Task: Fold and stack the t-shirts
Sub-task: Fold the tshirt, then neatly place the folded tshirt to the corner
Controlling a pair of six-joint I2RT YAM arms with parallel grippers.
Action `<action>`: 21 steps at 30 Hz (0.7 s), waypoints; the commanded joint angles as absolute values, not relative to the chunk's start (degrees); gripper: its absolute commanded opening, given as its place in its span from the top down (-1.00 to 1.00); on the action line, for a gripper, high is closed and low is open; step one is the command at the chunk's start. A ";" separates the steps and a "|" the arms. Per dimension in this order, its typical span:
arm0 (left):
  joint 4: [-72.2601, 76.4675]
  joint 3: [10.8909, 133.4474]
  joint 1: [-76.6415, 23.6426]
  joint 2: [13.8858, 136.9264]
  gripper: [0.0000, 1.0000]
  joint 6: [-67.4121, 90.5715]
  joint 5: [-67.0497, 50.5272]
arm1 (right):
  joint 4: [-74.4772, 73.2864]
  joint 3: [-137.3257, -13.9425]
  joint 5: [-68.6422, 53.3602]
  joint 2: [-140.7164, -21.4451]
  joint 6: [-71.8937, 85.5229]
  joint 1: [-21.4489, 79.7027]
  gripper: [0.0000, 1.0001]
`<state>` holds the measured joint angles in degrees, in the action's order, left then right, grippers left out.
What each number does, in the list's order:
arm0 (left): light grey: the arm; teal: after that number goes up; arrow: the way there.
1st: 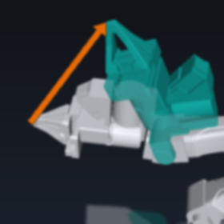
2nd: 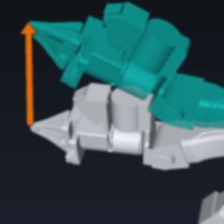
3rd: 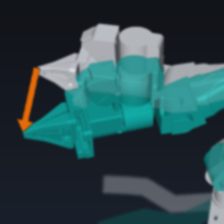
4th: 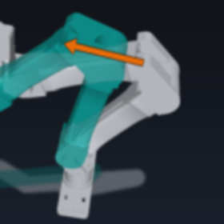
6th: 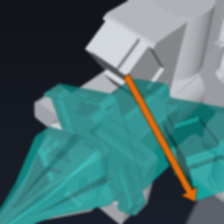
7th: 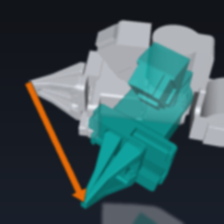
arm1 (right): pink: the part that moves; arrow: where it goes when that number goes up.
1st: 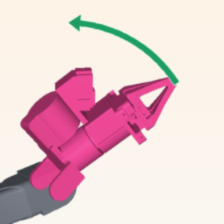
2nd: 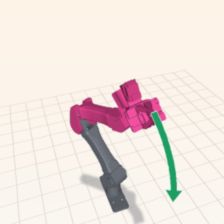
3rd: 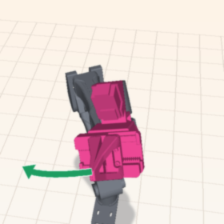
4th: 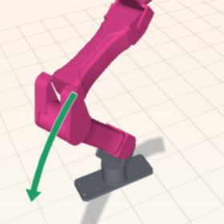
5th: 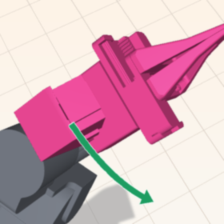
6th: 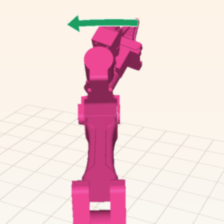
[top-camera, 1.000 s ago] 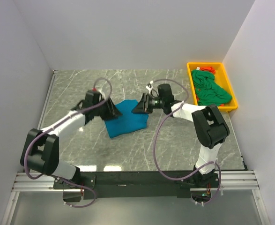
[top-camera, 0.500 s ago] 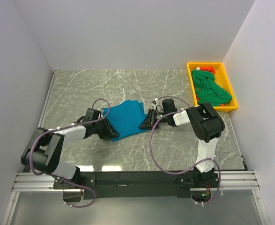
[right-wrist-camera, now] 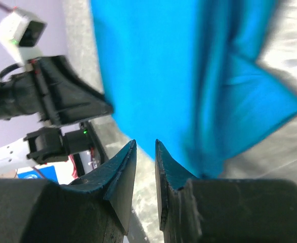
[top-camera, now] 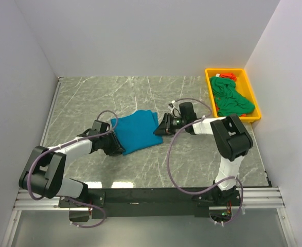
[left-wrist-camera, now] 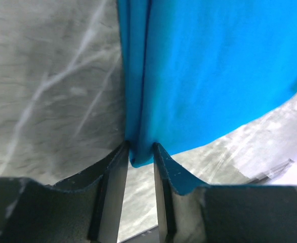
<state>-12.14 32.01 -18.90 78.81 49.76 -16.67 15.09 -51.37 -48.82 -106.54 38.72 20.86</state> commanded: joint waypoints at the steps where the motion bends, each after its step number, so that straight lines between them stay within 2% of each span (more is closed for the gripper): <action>1: -9.76 30.15 -18.90 80.42 0.32 50.36 -16.35 | 16.34 -51.69 -47.38 -110.91 38.93 19.95 0.43; 5: -11.76 28.83 -18.90 78.50 0.33 51.15 -14.51 | 15.31 -50.28 -45.97 -112.41 37.80 18.99 0.43; 13: -29.07 39.80 -18.72 64.79 0.17 48.52 -0.19 | -6.31 -55.88 -32.98 -96.25 26.46 19.25 0.36; 16: -34.69 46.48 -18.11 62.32 -0.04 45.89 8.68 | -13.87 -59.57 -24.72 -93.78 24.62 19.60 0.14; 19: -36.65 51.32 -16.88 61.26 -0.40 42.20 15.45 | -19.94 -63.61 -17.51 -94.57 22.68 21.00 -0.18; 21: -36.65 54.04 -15.22 61.35 -0.54 39.30 18.44 | -23.37 -65.64 -12.17 -96.14 21.45 22.93 -0.28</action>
